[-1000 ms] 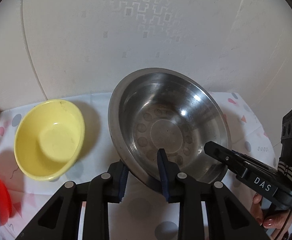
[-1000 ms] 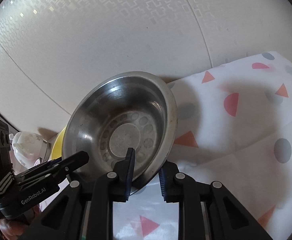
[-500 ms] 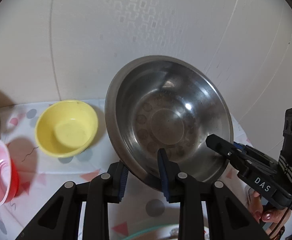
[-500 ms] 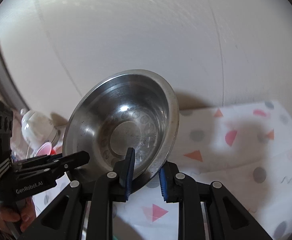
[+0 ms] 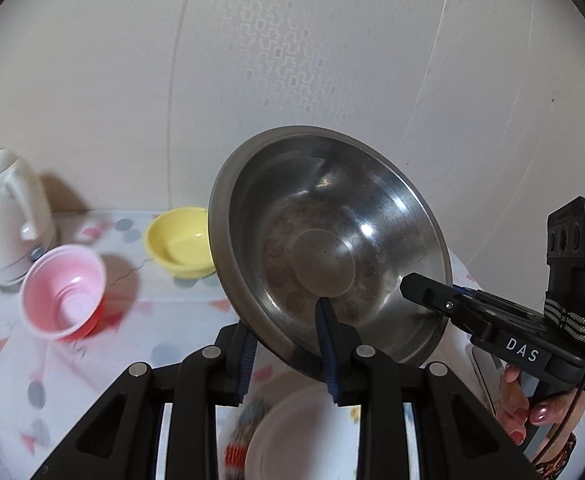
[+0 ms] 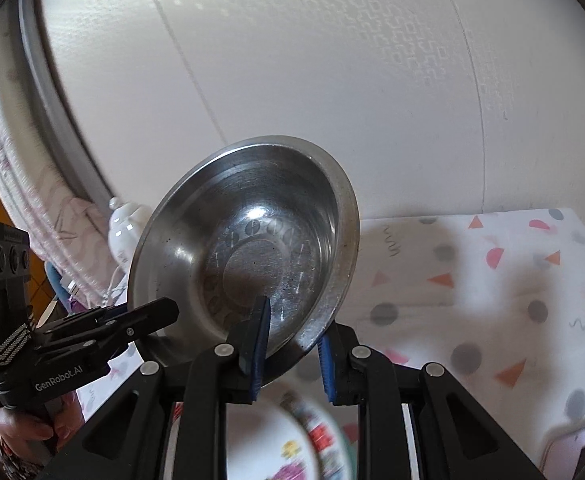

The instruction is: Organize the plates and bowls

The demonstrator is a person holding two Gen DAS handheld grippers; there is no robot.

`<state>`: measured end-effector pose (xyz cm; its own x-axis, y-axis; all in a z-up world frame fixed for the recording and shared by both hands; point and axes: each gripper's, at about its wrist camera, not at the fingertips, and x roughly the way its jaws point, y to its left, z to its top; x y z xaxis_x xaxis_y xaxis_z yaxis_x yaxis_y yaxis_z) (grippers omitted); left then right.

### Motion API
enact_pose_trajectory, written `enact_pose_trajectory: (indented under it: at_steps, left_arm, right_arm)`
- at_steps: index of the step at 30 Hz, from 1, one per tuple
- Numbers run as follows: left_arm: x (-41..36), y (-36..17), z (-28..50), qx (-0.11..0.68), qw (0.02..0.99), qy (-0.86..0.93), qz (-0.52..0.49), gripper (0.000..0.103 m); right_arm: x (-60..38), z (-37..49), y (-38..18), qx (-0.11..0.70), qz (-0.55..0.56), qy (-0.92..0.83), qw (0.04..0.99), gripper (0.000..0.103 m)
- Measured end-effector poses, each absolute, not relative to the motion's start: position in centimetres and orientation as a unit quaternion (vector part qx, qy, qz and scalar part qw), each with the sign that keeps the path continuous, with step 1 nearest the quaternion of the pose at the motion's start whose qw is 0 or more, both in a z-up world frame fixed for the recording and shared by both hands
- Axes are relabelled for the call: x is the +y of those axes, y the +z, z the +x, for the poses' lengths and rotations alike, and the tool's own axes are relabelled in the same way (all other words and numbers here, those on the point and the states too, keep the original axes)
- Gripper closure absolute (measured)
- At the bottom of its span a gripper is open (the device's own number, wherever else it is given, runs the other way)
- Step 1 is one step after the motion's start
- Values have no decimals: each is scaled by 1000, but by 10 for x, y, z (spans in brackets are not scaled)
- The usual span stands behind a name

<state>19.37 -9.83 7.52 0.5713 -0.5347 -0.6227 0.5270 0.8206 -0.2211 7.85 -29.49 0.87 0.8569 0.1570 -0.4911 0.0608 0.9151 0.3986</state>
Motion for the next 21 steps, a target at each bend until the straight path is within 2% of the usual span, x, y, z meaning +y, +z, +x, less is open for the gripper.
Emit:
enact_pose_trajectory:
  at_steps: [21]
  left_arm:
    - [36, 34, 113, 381, 900, -194, -79, 74]
  right_arm:
    - [-151, 65, -18, 339, 173, 138, 914, 80]
